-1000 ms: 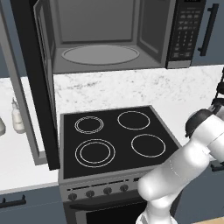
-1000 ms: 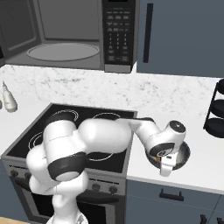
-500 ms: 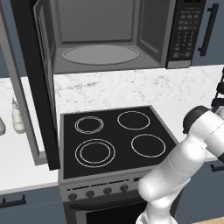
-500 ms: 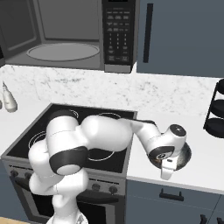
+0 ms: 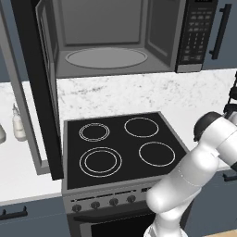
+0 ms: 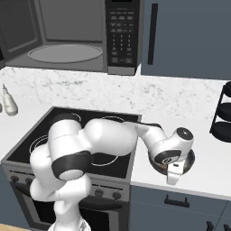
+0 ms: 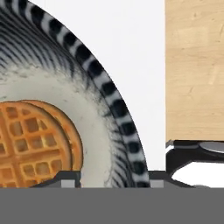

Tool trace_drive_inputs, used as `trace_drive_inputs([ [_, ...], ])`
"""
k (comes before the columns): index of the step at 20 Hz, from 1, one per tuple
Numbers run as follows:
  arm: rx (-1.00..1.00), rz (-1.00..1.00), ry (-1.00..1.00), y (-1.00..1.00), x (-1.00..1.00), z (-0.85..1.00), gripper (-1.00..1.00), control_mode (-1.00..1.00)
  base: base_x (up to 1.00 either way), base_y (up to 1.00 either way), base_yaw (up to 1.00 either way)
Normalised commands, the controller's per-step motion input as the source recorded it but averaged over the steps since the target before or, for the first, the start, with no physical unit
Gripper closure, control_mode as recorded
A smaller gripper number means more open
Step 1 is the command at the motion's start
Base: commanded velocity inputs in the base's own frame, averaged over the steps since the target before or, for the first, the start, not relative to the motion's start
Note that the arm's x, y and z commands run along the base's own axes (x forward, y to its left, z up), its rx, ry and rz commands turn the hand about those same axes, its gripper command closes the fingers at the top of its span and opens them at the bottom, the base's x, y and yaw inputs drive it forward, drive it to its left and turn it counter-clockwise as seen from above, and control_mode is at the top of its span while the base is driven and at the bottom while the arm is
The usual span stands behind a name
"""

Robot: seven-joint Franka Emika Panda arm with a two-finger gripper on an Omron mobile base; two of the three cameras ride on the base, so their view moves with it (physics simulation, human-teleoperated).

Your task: Open the microwave, place the bowl with waffle inside the microwave, then close the microwave door and turn it on.

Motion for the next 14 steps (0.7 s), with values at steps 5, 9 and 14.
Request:
trace_drive_inputs([
  [5, 0.0, 0.0, 0.0, -0.03, 0.0, 0.0, 1.0, -1.0, 0.0, 0.0, 0.0],
  [9, -0.01, -0.13, 0.0, 0.09, -0.08, 0.57, 1.0, -1.0, 0.0, 0.0, 0.0],
  [14, -0.04, -0.06, 0.0, 0.46, -0.31, 0.87, 1.0, -1.0, 0.0, 0.0, 0.0],
])
